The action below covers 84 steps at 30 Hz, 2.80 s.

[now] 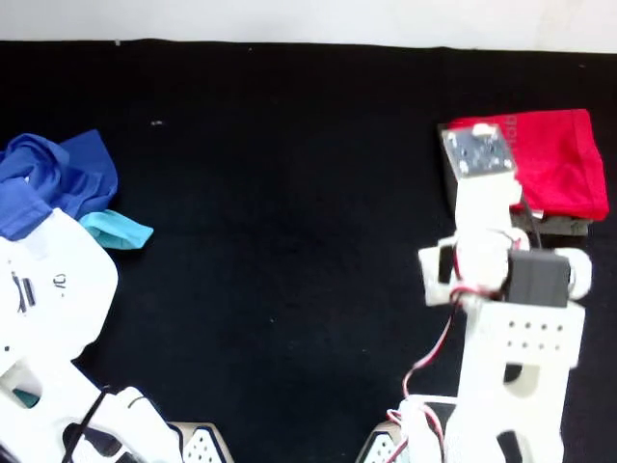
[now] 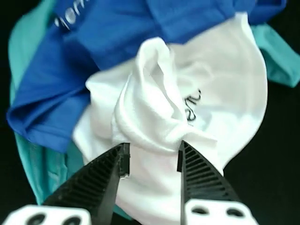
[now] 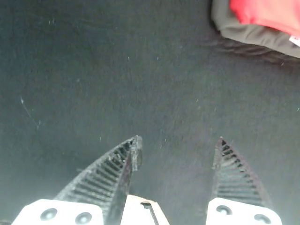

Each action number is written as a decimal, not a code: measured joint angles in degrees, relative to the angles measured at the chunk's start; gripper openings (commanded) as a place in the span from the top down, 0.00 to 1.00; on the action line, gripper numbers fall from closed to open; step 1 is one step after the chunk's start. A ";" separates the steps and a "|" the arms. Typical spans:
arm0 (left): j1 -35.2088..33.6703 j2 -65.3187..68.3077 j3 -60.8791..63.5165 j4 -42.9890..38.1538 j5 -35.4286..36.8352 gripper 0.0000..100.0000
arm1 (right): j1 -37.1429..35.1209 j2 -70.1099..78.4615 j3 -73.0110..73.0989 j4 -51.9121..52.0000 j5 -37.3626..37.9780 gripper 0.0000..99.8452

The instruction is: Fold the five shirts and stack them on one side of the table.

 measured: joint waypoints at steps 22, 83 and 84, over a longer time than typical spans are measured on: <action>9.85 52.66 -46.51 7.65 15.56 0.82 | -0.88 -14.33 18.11 -1.93 0.00 0.76; 66.02 46.59 -116.66 41.41 10.55 0.99 | 5.27 -14.59 29.63 -15.91 0.35 0.76; 64.44 47.21 -112.97 41.49 10.55 0.99 | 5.80 -14.59 29.63 -15.91 0.35 0.76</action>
